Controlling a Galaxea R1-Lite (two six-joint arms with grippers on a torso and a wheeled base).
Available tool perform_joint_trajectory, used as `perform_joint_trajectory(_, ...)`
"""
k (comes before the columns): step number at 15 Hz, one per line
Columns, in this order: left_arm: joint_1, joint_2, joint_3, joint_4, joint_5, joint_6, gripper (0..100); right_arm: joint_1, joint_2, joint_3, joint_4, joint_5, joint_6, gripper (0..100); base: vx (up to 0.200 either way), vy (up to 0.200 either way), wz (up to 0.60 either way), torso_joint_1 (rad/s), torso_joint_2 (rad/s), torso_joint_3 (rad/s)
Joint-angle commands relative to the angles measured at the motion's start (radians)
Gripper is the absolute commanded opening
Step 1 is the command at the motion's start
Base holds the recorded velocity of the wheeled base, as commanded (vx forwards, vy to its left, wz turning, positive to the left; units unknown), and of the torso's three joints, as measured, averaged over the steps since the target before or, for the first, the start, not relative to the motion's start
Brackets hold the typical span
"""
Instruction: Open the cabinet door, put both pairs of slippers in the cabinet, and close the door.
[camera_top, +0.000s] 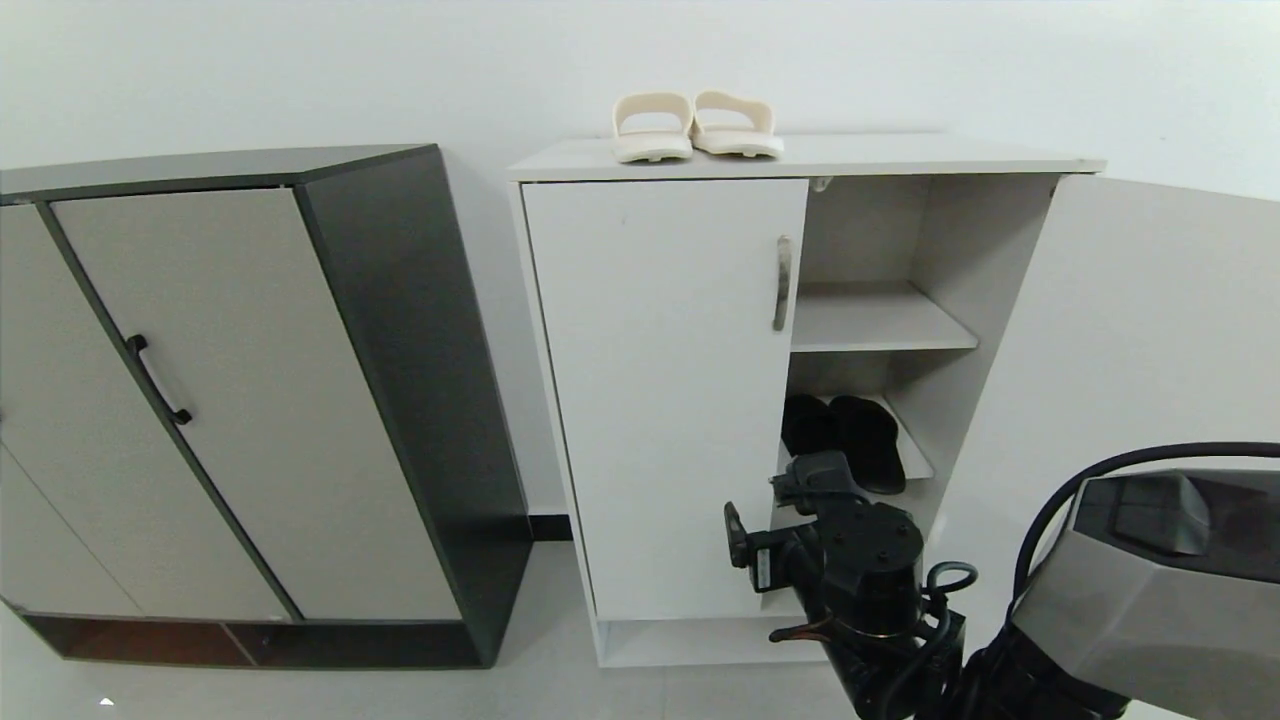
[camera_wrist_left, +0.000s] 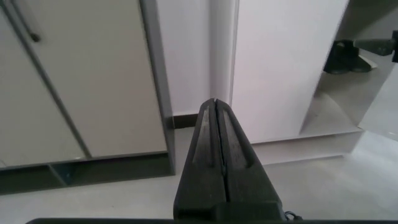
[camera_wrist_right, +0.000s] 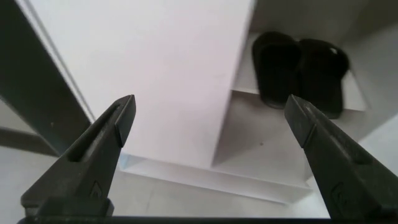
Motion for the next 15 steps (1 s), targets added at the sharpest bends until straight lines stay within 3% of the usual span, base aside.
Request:
perform_joint_trajectory(1,0.000,0.001,0.000,-0.001,0.001,0.000,0,0.000,0.011,0.004,-0.020,0.009,-0.002,100,0.000,0.000,0.00,0.000,0.00,0.000)
perform_joint_trajectory(15,0.000,0.001,0.000,-0.001,-0.001,0.000,0,0.004,0.026,0.047,-0.109,0.103,-0.048,100,0.000,0.000,0.00,0.000,0.00,0.000)
